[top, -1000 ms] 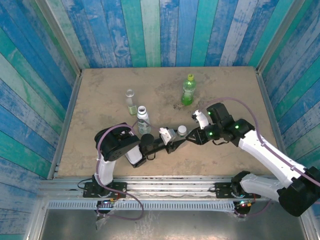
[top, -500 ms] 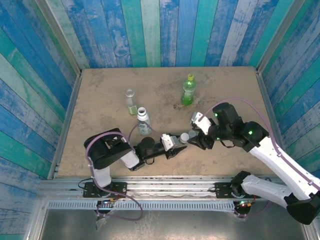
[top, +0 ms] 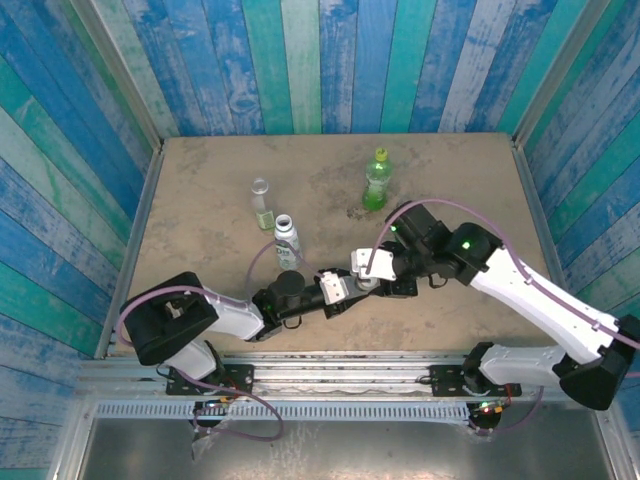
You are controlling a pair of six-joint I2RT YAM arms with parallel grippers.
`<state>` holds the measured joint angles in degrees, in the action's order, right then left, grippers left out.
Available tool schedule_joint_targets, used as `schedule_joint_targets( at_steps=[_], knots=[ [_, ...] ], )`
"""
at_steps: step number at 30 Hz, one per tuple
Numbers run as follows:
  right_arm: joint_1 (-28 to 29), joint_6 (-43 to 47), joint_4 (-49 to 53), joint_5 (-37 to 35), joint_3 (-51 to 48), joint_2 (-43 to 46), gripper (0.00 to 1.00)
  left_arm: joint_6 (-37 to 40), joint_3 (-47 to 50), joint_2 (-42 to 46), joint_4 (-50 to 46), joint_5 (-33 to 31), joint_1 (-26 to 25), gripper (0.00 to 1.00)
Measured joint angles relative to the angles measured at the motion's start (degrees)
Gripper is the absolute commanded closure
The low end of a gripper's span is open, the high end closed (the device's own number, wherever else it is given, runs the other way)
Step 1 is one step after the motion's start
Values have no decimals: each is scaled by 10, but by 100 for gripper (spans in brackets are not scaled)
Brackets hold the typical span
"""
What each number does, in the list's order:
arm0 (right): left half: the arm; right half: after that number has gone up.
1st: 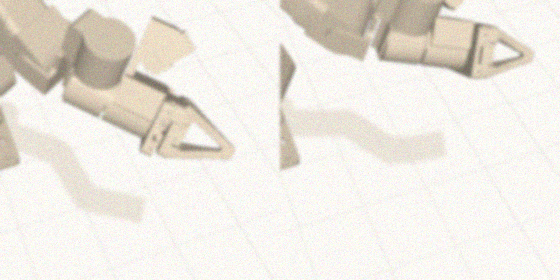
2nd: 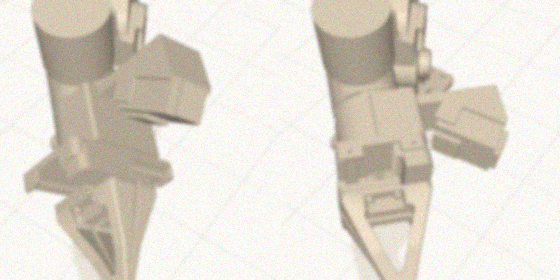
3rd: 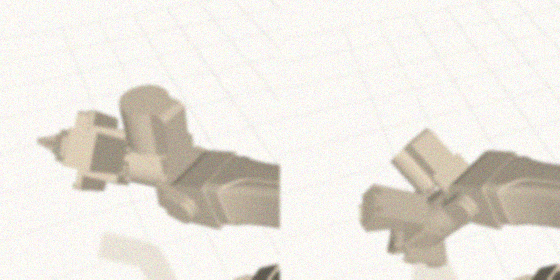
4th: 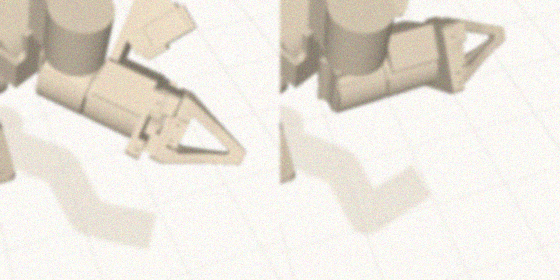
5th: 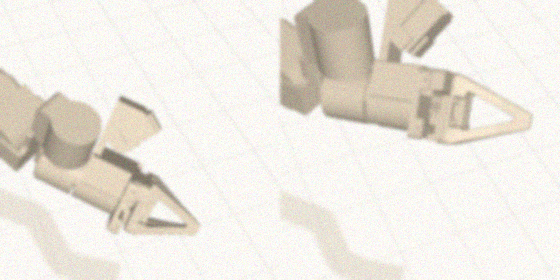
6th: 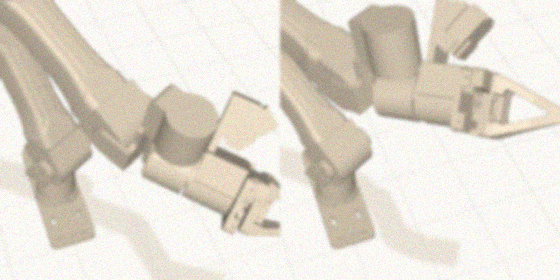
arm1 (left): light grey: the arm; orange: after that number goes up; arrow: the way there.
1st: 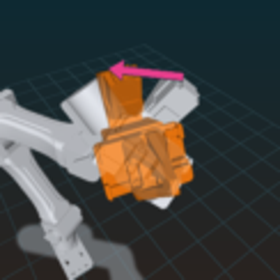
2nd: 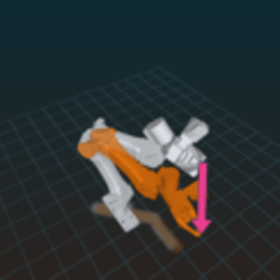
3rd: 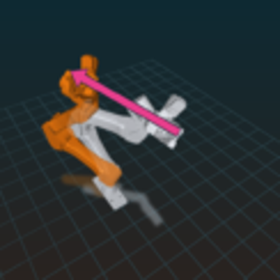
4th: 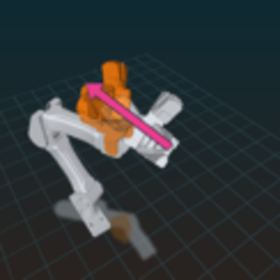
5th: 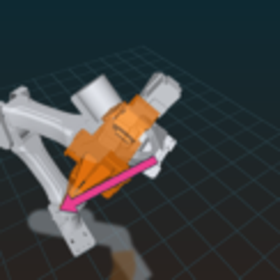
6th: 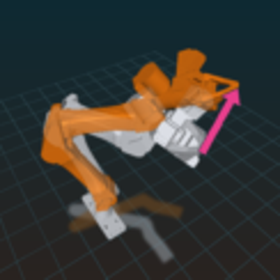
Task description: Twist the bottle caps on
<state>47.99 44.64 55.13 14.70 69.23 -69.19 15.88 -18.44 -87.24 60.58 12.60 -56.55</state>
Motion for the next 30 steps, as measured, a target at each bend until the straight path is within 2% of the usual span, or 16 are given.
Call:
schedule_joint_targets(
  at_steps=[10, 24, 30],
  knots=[
    [7, 15, 2, -30, 17, -50, 50, 9, 5, 4, -24, -1, -1, 48],
    [14, 27, 15, -14, 17, -56, 48, 8, 7, 4, -24, -1, -2, 48],
    [14, 30, 12, -13, 12, -50, 50, 6, 7, 4, -23, -2, -2, 48]
  ],
)
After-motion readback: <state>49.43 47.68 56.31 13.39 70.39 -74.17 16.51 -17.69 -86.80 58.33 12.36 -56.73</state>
